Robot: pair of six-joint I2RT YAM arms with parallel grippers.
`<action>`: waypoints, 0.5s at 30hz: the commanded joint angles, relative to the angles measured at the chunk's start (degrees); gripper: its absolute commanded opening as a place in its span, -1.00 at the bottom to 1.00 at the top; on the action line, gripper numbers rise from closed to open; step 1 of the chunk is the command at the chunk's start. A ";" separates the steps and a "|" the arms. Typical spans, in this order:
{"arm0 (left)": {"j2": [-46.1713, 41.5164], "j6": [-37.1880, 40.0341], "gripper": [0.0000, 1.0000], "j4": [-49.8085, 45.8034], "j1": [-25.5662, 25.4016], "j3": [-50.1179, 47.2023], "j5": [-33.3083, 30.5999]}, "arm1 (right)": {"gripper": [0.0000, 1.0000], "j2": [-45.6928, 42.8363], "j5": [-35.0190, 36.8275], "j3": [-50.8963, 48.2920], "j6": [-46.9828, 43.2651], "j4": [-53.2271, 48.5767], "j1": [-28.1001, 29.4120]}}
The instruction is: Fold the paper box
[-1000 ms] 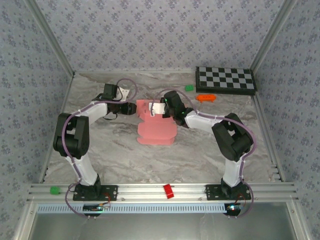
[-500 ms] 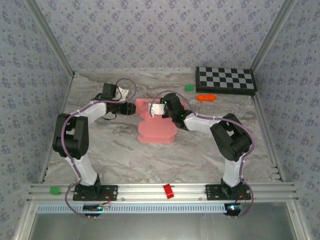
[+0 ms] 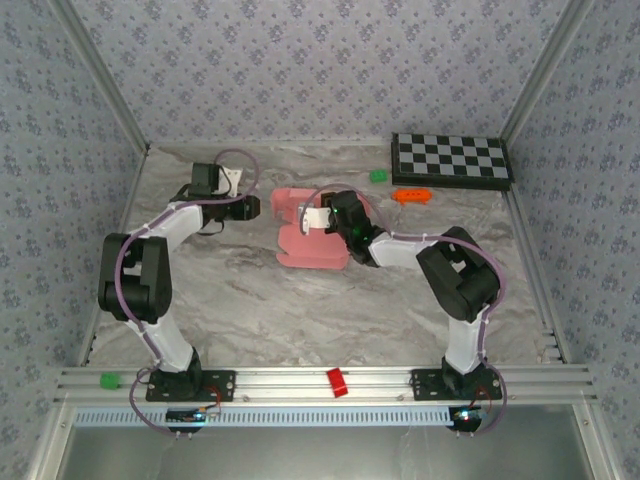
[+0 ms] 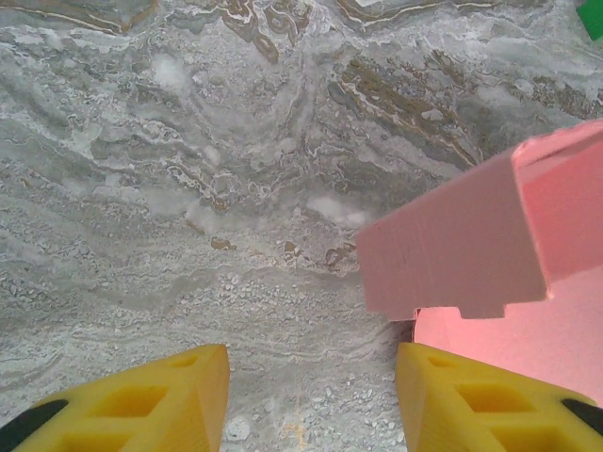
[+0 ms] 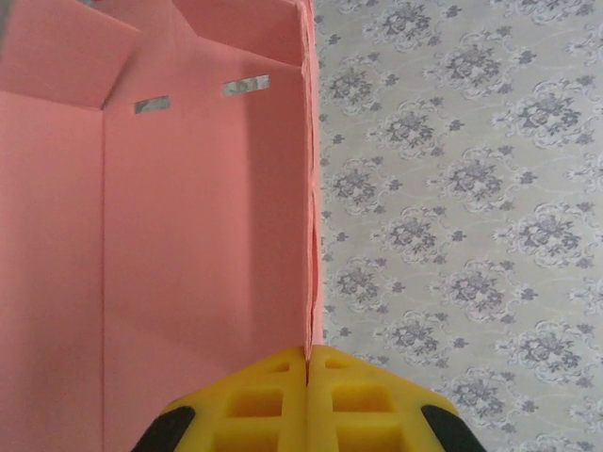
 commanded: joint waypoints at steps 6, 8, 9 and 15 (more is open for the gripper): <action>3.12 -1.46 -0.01 1.24 0.28 1.11 -0.05 | -1.00 1.18 1.07 -2.91 -0.19 4.72 0.92; 4.48 -1.74 -0.01 0.53 0.32 2.20 0.16 | -1.00 1.35 1.38 -3.04 -0.15 4.64 1.07; 5.09 -1.68 -0.01 0.21 0.31 2.67 0.63 | -1.00 1.44 1.43 -3.05 -0.17 4.63 1.11; 6.39 0.29 -0.01 -1.27 -0.03 4.08 4.40 | -1.00 1.40 1.58 -2.62 0.02 4.53 1.16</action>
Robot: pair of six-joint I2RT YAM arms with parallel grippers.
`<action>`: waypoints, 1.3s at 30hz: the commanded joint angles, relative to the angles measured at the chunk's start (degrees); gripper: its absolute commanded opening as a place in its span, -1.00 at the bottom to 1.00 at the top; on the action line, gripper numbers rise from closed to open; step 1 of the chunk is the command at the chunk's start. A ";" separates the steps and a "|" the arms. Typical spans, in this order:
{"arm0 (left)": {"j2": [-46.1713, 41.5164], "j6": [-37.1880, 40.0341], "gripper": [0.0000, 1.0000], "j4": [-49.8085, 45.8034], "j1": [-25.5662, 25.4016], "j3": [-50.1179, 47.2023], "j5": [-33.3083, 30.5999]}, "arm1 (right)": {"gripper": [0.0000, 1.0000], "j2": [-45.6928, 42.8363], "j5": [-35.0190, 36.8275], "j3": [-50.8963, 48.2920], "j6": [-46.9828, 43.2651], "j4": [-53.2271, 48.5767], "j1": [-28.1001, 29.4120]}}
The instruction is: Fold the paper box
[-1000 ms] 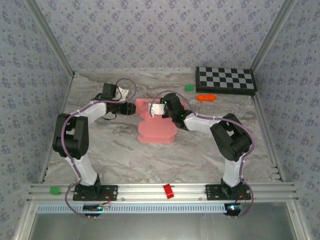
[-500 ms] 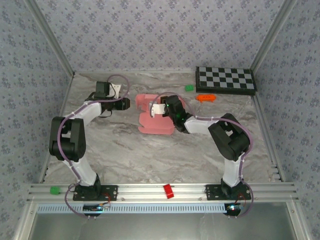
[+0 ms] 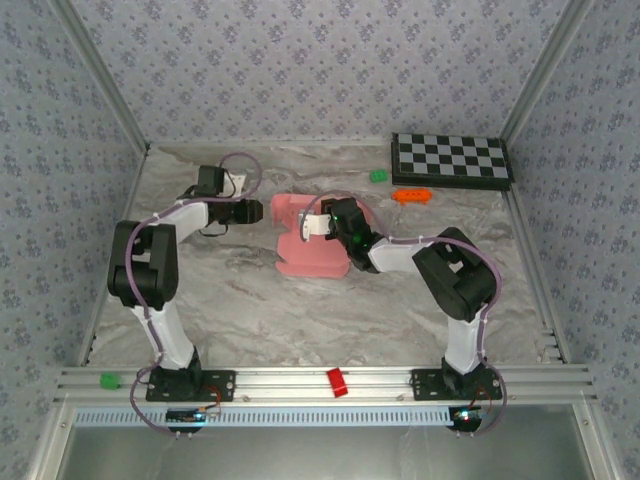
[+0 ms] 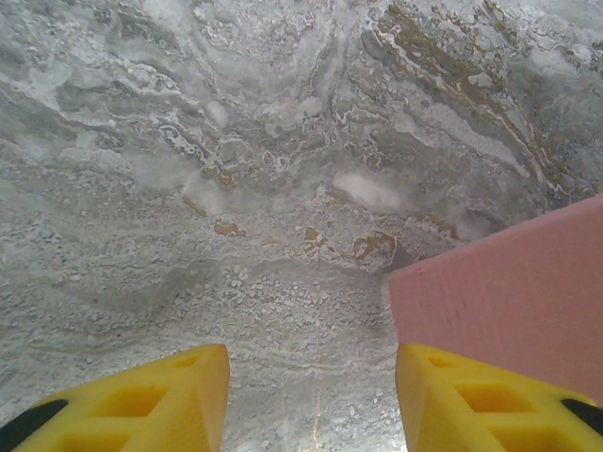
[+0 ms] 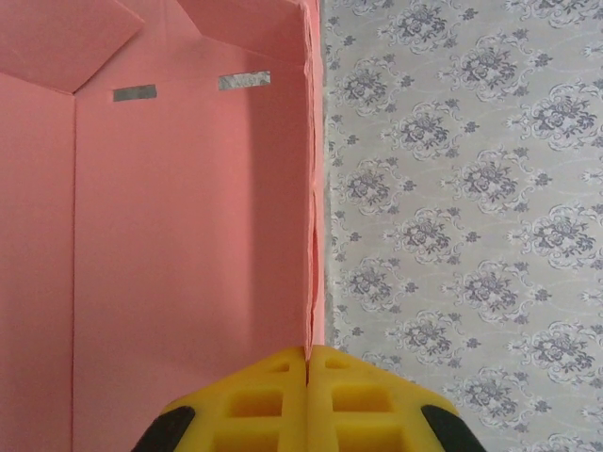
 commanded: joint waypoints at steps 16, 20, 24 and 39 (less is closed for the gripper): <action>1.28 6.01 -0.02 -5.07 -2.87 4.23 9.48 | -1.00 1.56 1.90 0.34 -0.01 1.61 0.86; 1.59 6.93 -0.02 -5.49 -3.74 4.45 11.01 | -1.00 1.66 2.08 0.16 0.02 1.74 1.03; 2.32 7.18 -0.02 -5.75 -4.31 4.97 11.63 | -1.00 1.84 2.19 0.32 0.09 1.81 1.12; 4.08 8.21 -0.02 -5.98 -6.06 7.00 13.69 | -1.00 2.52 2.28 0.73 0.07 1.90 1.12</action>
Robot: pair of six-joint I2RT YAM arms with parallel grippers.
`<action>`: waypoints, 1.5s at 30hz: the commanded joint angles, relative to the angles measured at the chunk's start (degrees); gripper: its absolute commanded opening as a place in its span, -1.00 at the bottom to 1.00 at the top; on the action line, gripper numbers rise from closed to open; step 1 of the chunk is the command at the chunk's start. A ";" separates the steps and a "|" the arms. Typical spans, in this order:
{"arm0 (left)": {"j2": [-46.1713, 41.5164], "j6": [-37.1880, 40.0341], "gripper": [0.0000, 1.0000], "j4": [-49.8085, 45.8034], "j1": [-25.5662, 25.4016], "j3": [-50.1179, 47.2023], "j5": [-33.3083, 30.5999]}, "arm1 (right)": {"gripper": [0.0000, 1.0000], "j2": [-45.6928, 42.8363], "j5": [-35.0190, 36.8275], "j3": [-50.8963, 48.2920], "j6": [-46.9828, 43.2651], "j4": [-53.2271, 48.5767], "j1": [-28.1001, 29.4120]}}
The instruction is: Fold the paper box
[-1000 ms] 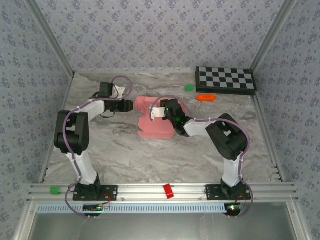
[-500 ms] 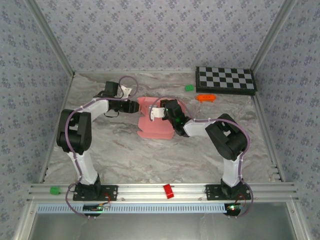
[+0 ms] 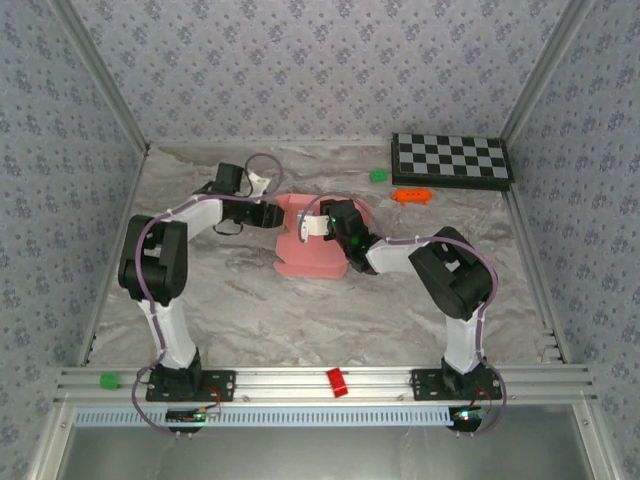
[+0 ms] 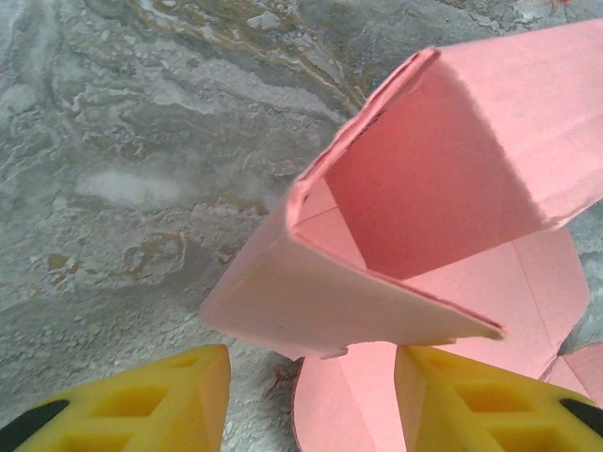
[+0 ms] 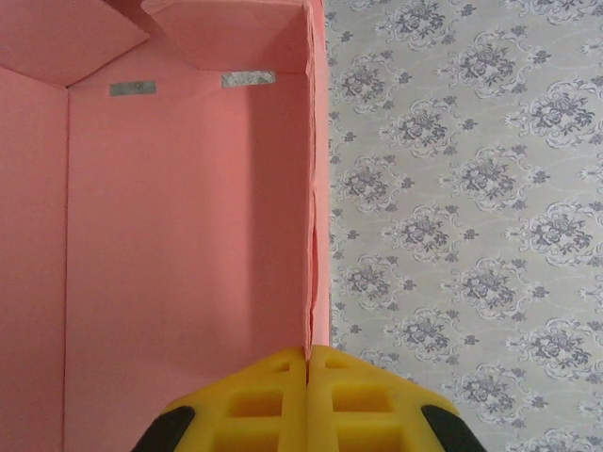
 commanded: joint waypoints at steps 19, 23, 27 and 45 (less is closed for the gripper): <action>-8.80 -0.44 0.00 6.12 2.92 -3.79 4.55 | -1.00 1.78 0.69 1.19 -0.12 -0.16 -0.06; -11.48 -3.94 0.08 13.15 5.54 -7.61 6.20 | -1.00 2.01 0.69 1.37 -0.09 -0.18 -0.18; -10.85 -7.25 0.13 16.75 7.02 -8.35 4.91 | -1.00 2.28 0.69 1.62 -0.10 -0.21 -0.15; 2.11 -6.56 0.04 3.62 4.30 3.42 -2.20 | -1.00 2.97 0.69 2.18 -0.33 -0.09 0.08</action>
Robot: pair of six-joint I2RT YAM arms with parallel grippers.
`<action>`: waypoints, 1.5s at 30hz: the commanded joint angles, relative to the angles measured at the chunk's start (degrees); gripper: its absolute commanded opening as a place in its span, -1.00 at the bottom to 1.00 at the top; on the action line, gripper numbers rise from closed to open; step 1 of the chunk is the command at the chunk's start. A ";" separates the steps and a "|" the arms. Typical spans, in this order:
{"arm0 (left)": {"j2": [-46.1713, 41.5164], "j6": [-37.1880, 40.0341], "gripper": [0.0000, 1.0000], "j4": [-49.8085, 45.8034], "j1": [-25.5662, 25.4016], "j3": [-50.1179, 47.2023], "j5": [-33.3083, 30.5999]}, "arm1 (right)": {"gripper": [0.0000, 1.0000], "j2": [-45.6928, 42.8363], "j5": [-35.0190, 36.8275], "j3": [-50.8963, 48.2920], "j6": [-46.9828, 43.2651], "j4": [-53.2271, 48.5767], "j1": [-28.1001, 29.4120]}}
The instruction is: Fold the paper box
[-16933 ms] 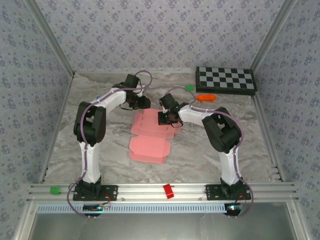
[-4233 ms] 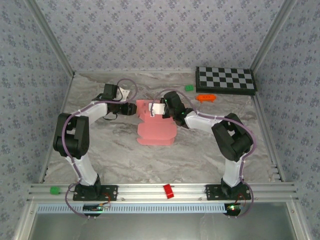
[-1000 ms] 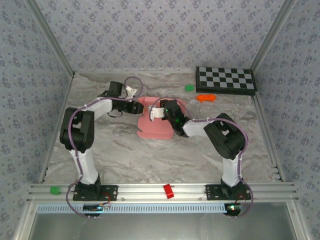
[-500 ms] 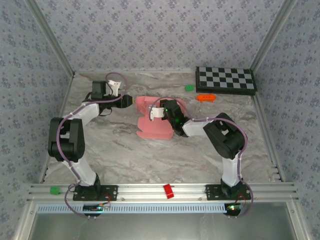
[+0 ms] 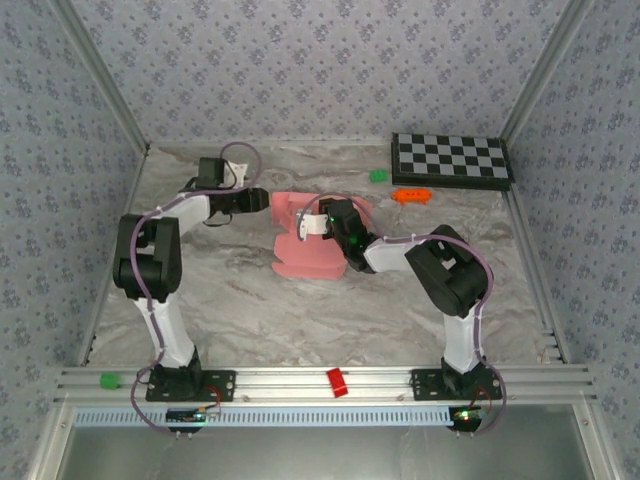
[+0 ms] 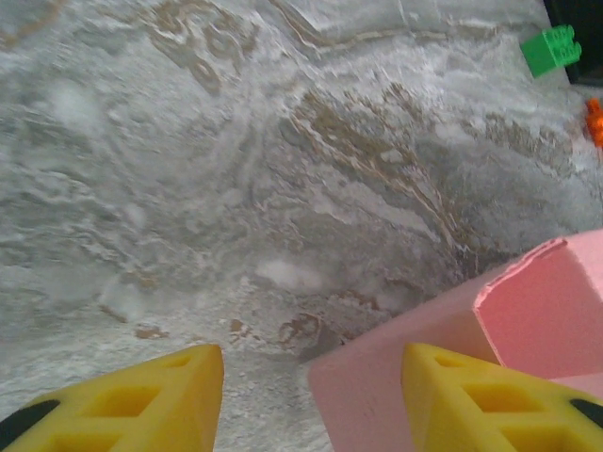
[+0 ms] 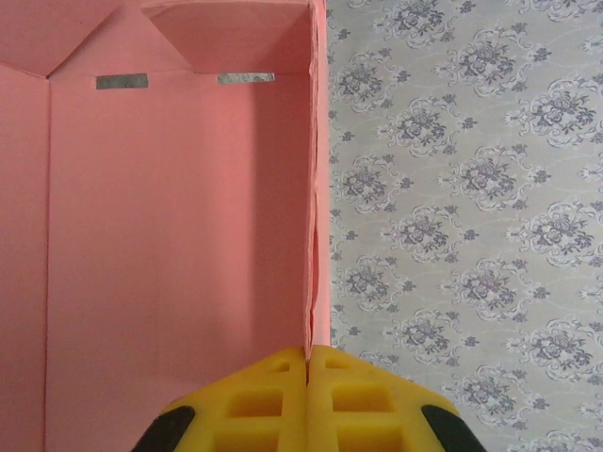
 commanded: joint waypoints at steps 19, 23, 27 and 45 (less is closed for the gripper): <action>2.79 9.19 0.03 -6.57 -2.56 3.10 10.04 | -1.00 2.08 0.62 1.22 -0.42 -0.75 0.44; 3.49 10.02 0.03 -7.41 -3.08 3.87 10.85 | -1.00 2.19 0.76 1.50 -0.34 -0.75 0.43; 3.78 10.32 0.03 -7.33 -3.78 4.03 11.54 | -1.00 2.29 0.82 1.59 -0.49 -0.85 0.43; 2.97 8.15 0.01 -0.94 -5.52 1.18 9.56 | -1.00 2.64 0.47 1.68 -0.10 -1.00 0.50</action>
